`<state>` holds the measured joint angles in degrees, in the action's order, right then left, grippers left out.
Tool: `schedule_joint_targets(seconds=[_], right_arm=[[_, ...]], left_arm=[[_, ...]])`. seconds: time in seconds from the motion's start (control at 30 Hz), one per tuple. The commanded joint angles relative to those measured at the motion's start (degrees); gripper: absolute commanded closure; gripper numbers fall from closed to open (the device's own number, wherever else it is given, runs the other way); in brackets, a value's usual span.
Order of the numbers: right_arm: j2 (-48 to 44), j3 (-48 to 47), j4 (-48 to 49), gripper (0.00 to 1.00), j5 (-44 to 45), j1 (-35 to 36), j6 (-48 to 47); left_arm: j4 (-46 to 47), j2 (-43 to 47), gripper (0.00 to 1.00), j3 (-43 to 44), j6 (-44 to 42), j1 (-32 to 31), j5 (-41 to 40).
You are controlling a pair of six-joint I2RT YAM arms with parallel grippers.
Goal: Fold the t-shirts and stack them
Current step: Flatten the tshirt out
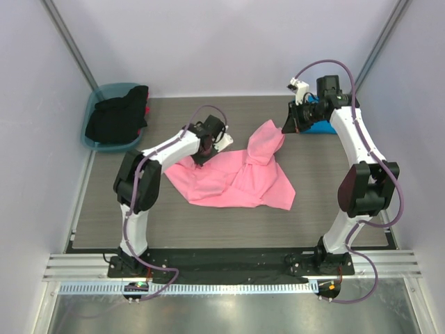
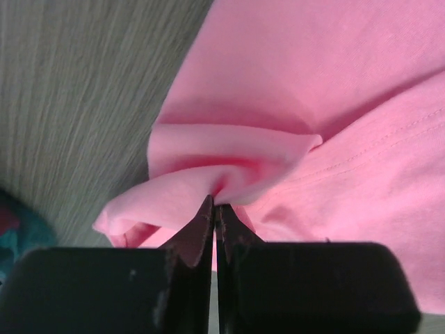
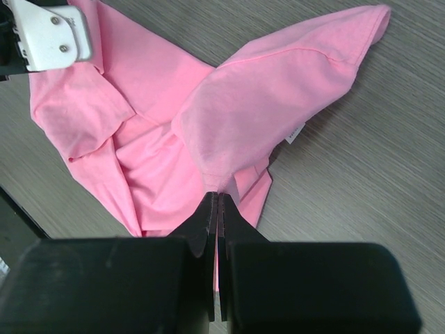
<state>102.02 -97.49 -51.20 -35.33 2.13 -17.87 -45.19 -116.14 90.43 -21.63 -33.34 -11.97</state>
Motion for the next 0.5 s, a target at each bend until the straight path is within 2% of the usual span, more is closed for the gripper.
schedule_joint_targets(seconds=[0.0, 0.13, 0.3, 0.43, 0.47], right_arm=[[-0.07, -1.65, 0.84, 0.99, -1.32, -0.02, 0.73], [0.37, -1.65, 1.71, 0.99, -1.49, -0.02, 1.87], [0.99, -2.17, 2.07, 0.99, -1.14, -0.02, 2.66], [1.25, -1.91, 2.16, 0.99, -0.7, 0.07, 2.66], [1.43, -1.74, 2.24, 0.99, -0.7, 0.07, 2.75]], left_arm=[[-0.25, 5.74, 1.0, 1.42, -0.52, 0.73, -1.74], [1.94, 8.29, 1.0, 2.9, -1.75, 1.44, -3.76], [2.47, 5.49, 0.97, 8.61, -3.33, 3.11, -5.61], [5.89, 0.75, 0.62, 12.3, -5.97, 3.11, -5.87], [6.51, -0.48, 0.58, 14.4, -6.41, 3.2, -6.14]])
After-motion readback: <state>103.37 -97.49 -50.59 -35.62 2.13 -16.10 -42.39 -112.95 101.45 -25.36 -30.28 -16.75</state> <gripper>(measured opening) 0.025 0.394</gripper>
